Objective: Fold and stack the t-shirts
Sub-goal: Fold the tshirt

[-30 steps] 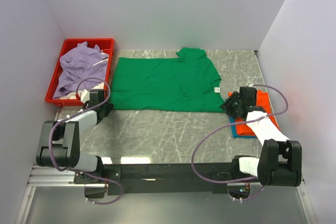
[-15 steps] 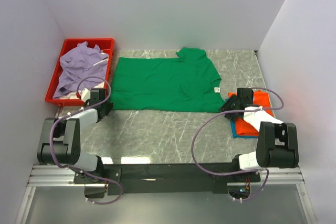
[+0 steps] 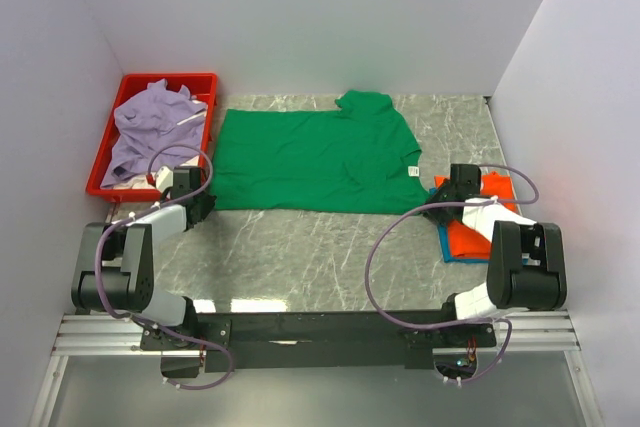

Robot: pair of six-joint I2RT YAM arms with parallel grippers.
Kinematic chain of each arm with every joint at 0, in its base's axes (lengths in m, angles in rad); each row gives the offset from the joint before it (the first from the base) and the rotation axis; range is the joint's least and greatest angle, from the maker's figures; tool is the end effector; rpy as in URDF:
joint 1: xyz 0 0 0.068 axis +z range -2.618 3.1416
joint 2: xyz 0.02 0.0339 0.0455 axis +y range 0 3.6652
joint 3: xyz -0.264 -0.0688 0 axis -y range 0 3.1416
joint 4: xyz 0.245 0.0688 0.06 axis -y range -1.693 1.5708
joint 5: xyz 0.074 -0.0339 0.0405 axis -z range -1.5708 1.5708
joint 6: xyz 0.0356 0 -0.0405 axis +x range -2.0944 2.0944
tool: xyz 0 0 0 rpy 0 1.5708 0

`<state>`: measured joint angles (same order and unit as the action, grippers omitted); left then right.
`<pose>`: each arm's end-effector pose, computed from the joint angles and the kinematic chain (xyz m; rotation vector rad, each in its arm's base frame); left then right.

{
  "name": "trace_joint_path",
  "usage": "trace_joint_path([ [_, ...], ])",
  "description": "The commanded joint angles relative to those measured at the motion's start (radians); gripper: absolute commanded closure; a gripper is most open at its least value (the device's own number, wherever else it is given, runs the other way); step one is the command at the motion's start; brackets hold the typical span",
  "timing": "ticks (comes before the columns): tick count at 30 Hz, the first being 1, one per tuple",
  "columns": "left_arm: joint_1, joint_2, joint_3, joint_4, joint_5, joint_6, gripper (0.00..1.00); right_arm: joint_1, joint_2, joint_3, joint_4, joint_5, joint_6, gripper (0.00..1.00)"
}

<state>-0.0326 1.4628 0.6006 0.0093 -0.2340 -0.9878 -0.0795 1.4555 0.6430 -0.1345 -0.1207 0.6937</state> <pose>0.2681 -0.0005 0.1472 -1.1969 2.0824 -0.1936 0.2650 -0.0168 0.1504 0.9169 2.3844 0.3961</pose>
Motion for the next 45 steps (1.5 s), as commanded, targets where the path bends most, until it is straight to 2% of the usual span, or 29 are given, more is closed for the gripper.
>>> trace_joint_path([
  [1, 0.007, -0.032, 0.03, -0.032, -0.045, 0.012, 0.99, -0.006, 0.006, 0.04, 0.004, 0.021, 0.004, 0.75],
  [2, 0.007, -0.042, 0.03, -0.043, -0.047, 0.011, 0.99, -0.005, -0.003, 0.044, -0.01, 0.026, 0.001, 0.8],
  [3, 0.007, -0.047, 0.03, -0.048, -0.05, 0.011, 0.99, -0.005, -0.012, 0.047, -0.02, 0.029, 0.001, 0.94],
  [4, 0.005, -0.054, 0.028, -0.055, -0.053, 0.006, 0.99, -0.005, -0.023, 0.05, -0.031, 0.03, 0.0, 1.0],
  [12, 0.005, -0.196, -0.007, -0.156, -0.085, -0.017, 0.99, -0.008, -0.222, 0.032, -0.154, 0.076, -0.013, 1.0],
  [29, 0.005, -0.703, -0.195, -0.399, -0.08, -0.086, 0.99, -0.02, -0.682, -0.088, -0.418, 0.05, 0.041, 1.0],
  [38, 0.005, -0.863, -0.263, -0.479, -0.067, -0.155, 0.99, -0.022, -0.816, -0.085, -0.553, 0.11, 0.061, 1.0],
  [44, 0.005, -0.937, -0.289, -0.532, -0.059, -0.213, 0.99, -0.022, -0.848, -0.094, -0.577, 0.076, 0.075, 1.0],
  [45, 0.005, -0.947, -0.292, -0.535, -0.059, -0.227, 0.96, -0.022, -0.85, -0.094, -0.58, 0.078, 0.075, 1.0],
])
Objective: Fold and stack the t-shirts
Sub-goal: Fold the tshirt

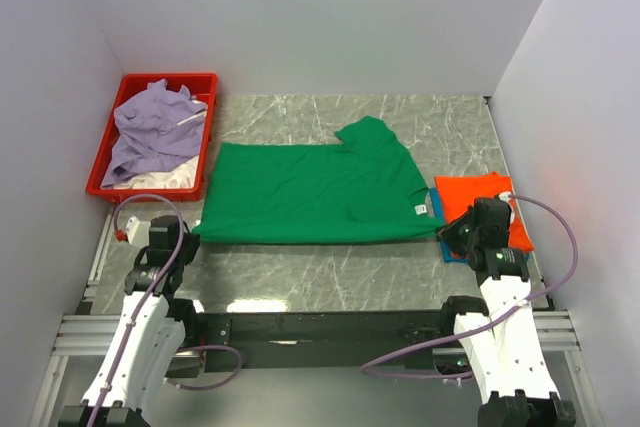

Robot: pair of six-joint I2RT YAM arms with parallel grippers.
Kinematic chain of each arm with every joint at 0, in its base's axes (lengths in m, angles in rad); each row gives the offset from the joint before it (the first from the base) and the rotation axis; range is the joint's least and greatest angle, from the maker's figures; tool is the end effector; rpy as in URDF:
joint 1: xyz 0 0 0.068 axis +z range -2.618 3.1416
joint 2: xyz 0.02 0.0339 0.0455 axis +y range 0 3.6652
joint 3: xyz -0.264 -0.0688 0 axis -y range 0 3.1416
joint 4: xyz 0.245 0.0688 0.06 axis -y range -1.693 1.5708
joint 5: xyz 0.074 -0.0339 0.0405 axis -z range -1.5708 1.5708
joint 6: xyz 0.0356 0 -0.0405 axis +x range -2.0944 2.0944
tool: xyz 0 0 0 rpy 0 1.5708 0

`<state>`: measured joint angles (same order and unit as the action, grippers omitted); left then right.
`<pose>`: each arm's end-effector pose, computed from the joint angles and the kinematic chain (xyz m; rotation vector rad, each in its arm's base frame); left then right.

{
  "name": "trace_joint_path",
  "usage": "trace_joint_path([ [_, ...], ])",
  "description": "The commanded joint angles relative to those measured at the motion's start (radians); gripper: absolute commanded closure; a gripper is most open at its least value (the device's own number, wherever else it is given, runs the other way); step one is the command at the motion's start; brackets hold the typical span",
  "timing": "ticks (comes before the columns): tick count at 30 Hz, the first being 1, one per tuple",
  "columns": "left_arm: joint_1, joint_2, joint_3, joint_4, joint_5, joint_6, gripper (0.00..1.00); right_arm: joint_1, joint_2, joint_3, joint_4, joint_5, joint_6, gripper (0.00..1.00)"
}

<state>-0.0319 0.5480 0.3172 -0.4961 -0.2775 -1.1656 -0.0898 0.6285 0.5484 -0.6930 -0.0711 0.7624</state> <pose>0.1280 0.0057 0.1815 -1.3444 1.8460 -0.3137 0.1335 -0.0095 0.2324 0.9509 2.1811 0.4107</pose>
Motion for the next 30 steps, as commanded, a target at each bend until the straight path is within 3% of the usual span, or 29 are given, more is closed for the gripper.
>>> trace_joint_path([
  [1, 0.004, -0.054, -0.012, -0.033, -0.009, -0.052, 0.93, -0.011, -0.024, -0.001, -0.019, 0.004, -0.003, 0.99],
  [5, 0.004, -0.094, -0.01, -0.042, 0.003, -0.052, 0.68, -0.011, -0.013, -0.002, -0.002, -0.036, -0.031, 0.85],
  [6, 0.004, -0.098, -0.006, -0.05, 0.001, -0.046, 0.57, -0.011, -0.01, 0.007, -0.006, -0.035, -0.034, 0.82],
  [9, 0.004, -0.105, 0.008, -0.042, 0.004, -0.031, 0.41, -0.01, -0.004, 0.028, -0.017, -0.039, -0.043, 0.65],
  [10, 0.004, -0.103, 0.011, -0.039, 0.009, -0.026, 0.4, -0.011, -0.009, 0.033, -0.023, -0.036, -0.047, 0.55],
  [13, 0.004, -0.083, 0.036, 0.02, 0.034, 0.015, 0.4, -0.01, -0.022, 0.057, -0.017, -0.029, -0.06, 0.43],
  [18, 0.004, 0.068, 0.121, 0.131, 0.052, 0.075, 0.41, -0.005, 0.039, 0.076, 0.124, -0.131, -0.097, 0.4],
  [22, -0.006, 0.255, 0.21, 0.203, 0.073, 0.109, 0.43, 0.027, 0.23, 0.146, 0.225, -0.134, -0.106, 0.42],
  [30, -0.135, 0.662, 0.545, 0.192, -0.092, 0.205, 0.5, 0.139, 0.592, 0.418, 0.331, -0.058, -0.136, 0.45],
])
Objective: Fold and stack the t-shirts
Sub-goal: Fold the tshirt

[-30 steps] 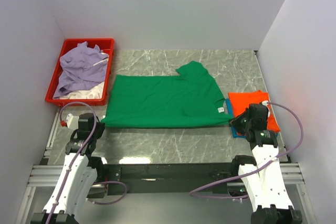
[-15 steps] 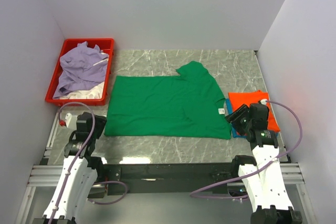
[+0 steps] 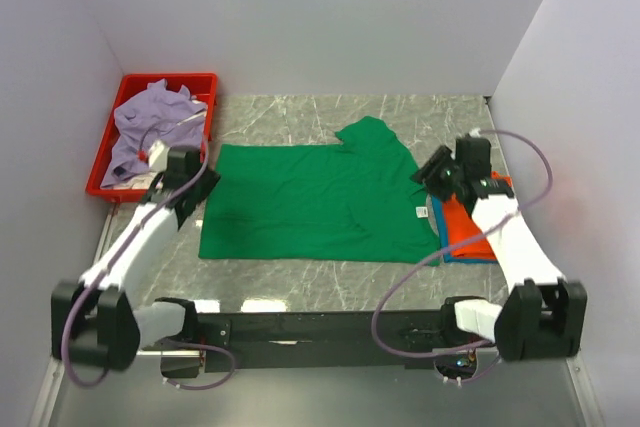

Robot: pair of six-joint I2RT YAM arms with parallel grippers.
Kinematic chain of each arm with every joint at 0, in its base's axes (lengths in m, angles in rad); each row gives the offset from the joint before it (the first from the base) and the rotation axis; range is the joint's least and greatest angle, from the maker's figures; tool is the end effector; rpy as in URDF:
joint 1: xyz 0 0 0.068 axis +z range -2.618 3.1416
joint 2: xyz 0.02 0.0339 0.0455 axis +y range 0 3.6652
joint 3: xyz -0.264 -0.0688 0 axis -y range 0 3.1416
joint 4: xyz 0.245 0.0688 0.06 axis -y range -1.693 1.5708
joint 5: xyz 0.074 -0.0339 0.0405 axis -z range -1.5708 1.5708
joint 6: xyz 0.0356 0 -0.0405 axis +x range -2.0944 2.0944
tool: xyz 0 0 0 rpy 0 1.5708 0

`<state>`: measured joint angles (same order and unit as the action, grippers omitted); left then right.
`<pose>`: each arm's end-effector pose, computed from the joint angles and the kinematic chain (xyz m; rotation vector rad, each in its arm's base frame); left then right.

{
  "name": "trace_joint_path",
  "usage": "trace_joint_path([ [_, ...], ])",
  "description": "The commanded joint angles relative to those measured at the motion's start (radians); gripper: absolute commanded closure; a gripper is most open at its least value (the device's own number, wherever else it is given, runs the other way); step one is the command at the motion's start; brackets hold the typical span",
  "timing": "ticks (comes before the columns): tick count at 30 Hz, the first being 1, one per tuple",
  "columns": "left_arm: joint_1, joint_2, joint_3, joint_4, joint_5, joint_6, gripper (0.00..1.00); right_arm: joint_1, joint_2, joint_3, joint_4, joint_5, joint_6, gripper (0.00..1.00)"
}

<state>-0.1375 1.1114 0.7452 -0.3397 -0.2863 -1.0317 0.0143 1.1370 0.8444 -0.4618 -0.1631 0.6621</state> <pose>0.2346 -0.0223 0.2483 -1.1103 1.9686 -0.3034 0.2403 0.0092 0.2651 0.6753 2.2747 0.5231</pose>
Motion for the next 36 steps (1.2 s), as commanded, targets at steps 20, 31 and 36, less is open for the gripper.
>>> trace_joint_path([
  [20, -0.05, 0.959, 0.92, -0.123, -0.272, 0.265, 0.61, 0.064, 0.667, 0.679, 0.129, 0.016, -0.134, 0.48],
  [31, -0.048, 1.153, 1.117, -0.179, -0.283, 0.259, 0.61, 0.061, 0.932, 0.981, 0.057, 0.017, -0.17, 0.48],
  [36, -0.048, 1.16, 1.093, -0.162, -0.272, 0.245, 0.61, 0.05, 1.032, 1.07, 0.035, -0.007, -0.171, 0.48],
])
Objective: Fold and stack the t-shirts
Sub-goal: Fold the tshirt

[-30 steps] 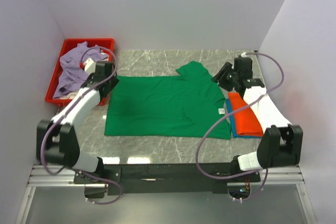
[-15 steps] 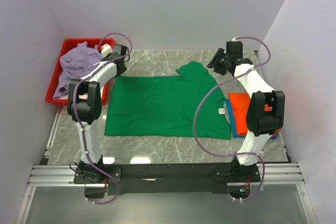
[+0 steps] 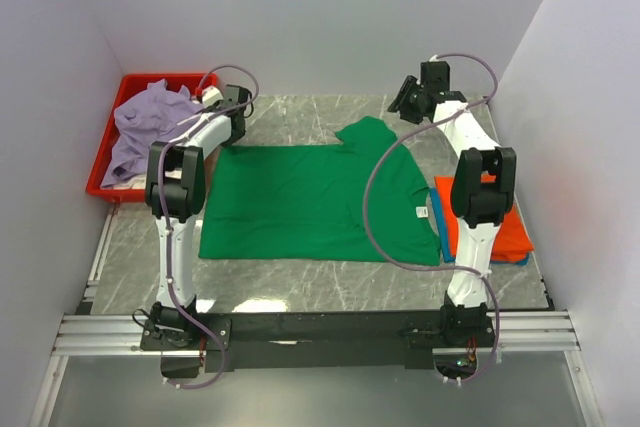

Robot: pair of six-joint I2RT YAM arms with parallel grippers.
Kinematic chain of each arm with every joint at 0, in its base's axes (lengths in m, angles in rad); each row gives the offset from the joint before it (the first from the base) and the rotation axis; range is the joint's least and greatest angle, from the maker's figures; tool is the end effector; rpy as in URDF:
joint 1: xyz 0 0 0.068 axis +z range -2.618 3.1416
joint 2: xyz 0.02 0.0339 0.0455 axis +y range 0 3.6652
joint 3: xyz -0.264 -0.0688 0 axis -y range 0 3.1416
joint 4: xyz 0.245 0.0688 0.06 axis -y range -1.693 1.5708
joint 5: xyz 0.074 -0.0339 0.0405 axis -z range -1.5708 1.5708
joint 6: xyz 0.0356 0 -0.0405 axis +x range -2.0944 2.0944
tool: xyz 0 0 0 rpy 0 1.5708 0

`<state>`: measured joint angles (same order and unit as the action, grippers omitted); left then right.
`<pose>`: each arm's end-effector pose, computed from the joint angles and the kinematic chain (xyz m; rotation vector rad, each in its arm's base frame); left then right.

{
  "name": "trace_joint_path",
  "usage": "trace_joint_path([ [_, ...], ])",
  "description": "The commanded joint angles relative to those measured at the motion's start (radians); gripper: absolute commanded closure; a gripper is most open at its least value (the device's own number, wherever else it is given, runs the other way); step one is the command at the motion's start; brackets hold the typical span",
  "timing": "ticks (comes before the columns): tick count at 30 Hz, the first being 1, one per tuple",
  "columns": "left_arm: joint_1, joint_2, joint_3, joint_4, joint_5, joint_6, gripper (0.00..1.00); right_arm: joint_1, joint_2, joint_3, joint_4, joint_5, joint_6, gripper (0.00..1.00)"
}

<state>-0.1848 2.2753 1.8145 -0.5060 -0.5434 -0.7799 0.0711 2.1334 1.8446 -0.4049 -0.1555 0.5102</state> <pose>0.4914 -0.0731 0.1735 -0.8865 2.1932 0.2411 0.4950 0.0408 0.2547 0.4187 2.2621 0.4806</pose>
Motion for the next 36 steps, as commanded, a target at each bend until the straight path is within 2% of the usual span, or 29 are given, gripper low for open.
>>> trace_joint_path([
  [1, -0.001, 0.0, 0.025, 0.0, -0.015, -0.012, 0.61, -0.008, 0.048, 0.096, -0.026, -0.018, -0.019, 0.48],
  [12, 0.001, 0.03, 0.019, -0.023, -0.001, -0.035, 0.62, -0.016, 0.237, 0.271, -0.06, -0.055, -0.009, 0.48],
  [15, 0.002, 0.033, 0.016, -0.02, 0.005, -0.035, 0.68, -0.019, 0.263, 0.28, -0.052, -0.052, -0.004, 0.48],
  [16, 0.004, 0.032, 0.014, -0.019, 0.007, -0.033, 0.73, -0.019, 0.27, 0.288, -0.051, -0.053, -0.006, 0.48],
  [20, 0.007, 0.021, -0.009, -0.002, 0.022, -0.033, 0.83, -0.021, 0.312, 0.304, -0.049, -0.056, 0.002, 0.47],
  [26, 0.008, 0.012, -0.035, 0.02, 0.04, -0.039, 0.92, -0.021, 0.355, 0.378, -0.106, -0.026, 0.025, 0.47],
  [36, 0.008, 0.006, -0.043, 0.027, 0.056, -0.033, 0.98, -0.031, 0.286, 0.259, -0.127, 0.07, 0.056, 0.48],
])
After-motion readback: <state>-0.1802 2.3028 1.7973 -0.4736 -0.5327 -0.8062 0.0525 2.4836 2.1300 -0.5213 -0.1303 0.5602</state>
